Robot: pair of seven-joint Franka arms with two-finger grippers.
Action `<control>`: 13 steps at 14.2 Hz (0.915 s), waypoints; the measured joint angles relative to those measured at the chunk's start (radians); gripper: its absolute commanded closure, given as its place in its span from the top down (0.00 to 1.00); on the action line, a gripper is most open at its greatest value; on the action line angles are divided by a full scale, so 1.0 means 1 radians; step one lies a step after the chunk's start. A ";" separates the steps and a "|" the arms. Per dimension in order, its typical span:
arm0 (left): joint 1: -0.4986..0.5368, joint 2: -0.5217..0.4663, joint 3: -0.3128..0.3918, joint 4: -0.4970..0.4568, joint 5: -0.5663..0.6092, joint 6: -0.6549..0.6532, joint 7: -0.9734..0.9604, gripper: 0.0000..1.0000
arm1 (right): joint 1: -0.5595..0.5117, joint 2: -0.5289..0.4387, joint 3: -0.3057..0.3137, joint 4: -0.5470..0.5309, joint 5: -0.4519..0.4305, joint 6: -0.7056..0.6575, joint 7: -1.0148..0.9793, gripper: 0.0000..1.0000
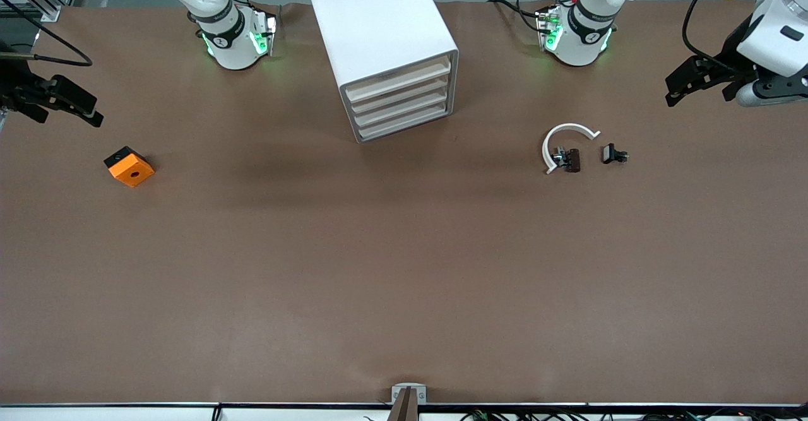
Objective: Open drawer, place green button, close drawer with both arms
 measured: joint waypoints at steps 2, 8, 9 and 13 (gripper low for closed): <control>-0.001 0.002 0.000 -0.003 0.000 0.004 0.000 1.00 | 0.000 0.000 0.000 0.000 0.000 0.000 0.000 1.00; 0.003 0.055 0.007 0.046 0.000 0.018 0.000 1.00 | 0.000 0.001 0.010 0.000 0.000 0.000 0.000 1.00; 0.005 0.064 0.009 0.054 0.000 0.018 0.000 1.00 | 0.000 0.001 0.010 0.000 0.000 0.000 0.000 1.00; 0.004 0.079 0.009 0.073 0.000 0.018 0.000 1.00 | 0.000 0.002 0.010 0.000 0.000 0.000 0.000 1.00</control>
